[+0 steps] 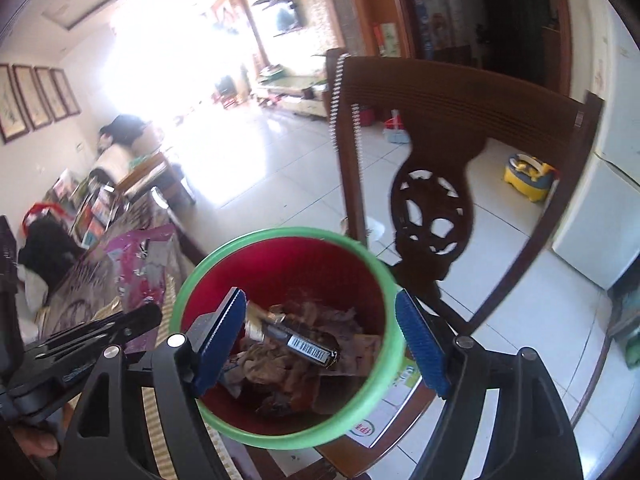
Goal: Collect trash
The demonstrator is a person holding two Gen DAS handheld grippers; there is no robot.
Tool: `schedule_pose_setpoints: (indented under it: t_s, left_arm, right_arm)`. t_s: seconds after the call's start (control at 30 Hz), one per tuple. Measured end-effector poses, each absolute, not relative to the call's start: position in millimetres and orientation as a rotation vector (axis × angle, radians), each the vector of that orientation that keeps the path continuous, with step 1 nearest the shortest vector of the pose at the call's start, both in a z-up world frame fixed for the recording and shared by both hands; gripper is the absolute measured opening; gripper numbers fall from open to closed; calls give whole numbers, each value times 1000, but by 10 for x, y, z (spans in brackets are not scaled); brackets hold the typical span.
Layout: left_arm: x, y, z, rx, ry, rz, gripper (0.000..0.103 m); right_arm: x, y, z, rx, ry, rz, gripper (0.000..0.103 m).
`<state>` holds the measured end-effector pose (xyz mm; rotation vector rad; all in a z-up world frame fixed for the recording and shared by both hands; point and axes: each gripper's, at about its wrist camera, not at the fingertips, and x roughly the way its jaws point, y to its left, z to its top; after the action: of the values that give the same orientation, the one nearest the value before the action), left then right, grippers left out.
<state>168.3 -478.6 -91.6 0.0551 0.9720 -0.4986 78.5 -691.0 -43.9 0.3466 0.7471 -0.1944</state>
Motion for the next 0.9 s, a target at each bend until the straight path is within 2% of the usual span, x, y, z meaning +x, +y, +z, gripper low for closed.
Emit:
schedule_pose_setpoints:
  t_s: [0.13,0.17,0.2,0.27,0.37,0.5,0.57,0.67,0.73,0.9]
  left_arm:
    - [1733,-4923,-979,101,977,-515,27]
    - [1731,-4923,-981,103,979,-515,40]
    - [1724,-4895,-971,98,976,-509,60]
    - [1681,-4817,-919,74,942,-494,77]
    - [1617,-4597,-783,51,895,-470,90]
    - [1533,-4183,-600,33,847,-395,92]
    - [1489,-3848,-519,-12,836,-345,92]
    - [1412,-3323,-419,-83,815,-278,97]
    - [1346,-2938,-370,-120,801,-232,97]
    - [1094,-2049,-230,-120,731,-128,98]
  right_arm:
    - [649,-7033,-371,374,728,-248,75]
    - [621,-7024,-362,374,724,-255,75]
    - [616,-7034,-359,374,722,-260,75]
    - [588,-6997,-334,376,709,-267,75]
    - [626,-6852,-301,378,703,-249,77]
    - [751,-6480,-244,357,684,-184,85]
    - [816,-6200,-205,332,677,-136,87]
    - [845,-5719,-134,289,660,-72,91]
    - [840,-5392,-86,271,639,-43,96]
    - [821,-4646,45,276,583,28,96]
